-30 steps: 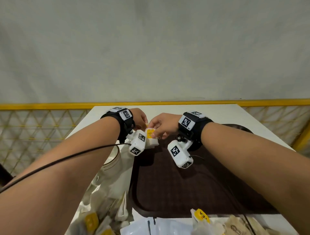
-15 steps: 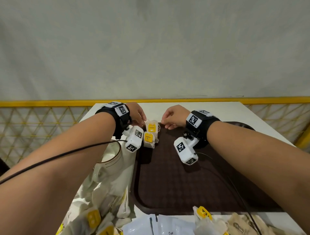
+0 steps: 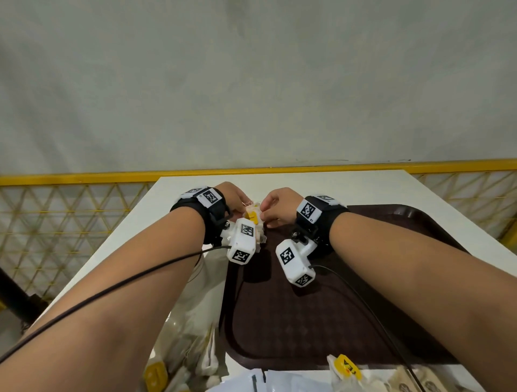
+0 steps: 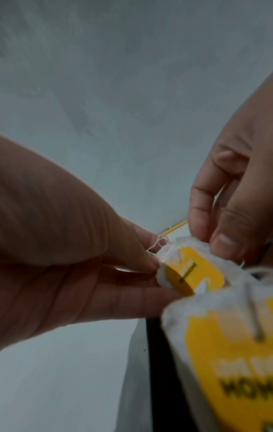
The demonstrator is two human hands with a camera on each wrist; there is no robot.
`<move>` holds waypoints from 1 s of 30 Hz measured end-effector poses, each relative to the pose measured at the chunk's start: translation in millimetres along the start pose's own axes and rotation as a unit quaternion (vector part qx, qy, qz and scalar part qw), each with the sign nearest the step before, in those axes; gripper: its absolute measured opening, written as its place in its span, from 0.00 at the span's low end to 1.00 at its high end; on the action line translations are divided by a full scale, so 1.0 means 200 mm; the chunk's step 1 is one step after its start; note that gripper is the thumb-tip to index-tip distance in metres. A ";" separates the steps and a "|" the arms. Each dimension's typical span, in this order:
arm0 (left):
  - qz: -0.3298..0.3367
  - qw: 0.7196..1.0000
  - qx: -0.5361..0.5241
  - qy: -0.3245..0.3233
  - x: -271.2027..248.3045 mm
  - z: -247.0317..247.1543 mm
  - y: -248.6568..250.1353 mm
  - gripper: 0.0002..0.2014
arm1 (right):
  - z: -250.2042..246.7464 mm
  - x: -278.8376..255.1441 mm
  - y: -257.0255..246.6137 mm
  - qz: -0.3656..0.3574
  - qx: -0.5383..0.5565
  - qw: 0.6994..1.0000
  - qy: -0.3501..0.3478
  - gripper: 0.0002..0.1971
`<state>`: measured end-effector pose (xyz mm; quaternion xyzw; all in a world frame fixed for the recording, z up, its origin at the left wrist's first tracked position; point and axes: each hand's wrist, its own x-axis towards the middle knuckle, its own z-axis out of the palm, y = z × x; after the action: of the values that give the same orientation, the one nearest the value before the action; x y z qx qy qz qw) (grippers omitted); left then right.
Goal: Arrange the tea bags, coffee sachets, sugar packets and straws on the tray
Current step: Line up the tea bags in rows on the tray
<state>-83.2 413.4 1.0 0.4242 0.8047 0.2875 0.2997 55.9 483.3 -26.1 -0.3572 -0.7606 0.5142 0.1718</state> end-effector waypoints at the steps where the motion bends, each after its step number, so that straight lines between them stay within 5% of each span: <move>1: 0.000 1.000 -0.013 0.000 0.00 0.00 0.00 0.12 | 0.00 0.00 0.00 -0.001 -0.003 1.000 0.002 0.11; 15: -0.007 0.998 0.055 -0.013 0.00 -0.03 0.00 0.07 | 0.01 0.00 0.01 -0.049 -0.066 0.997 0.011 0.11; 22: -0.004 1.000 -0.024 -0.001 0.04 -0.01 -0.02 0.10 | 0.01 0.01 0.00 0.001 -0.024 1.000 0.011 0.10; 30: 0.006 0.995 0.089 -0.044 0.01 -0.05 0.04 0.05 | -0.03 -0.02 -0.01 0.021 -0.018 0.999 -0.030 0.07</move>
<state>-88.6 417.2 12.2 0.4664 0.8104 0.1976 0.2943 60.9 484.2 -21.6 -0.3609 -0.7669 0.5141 0.1316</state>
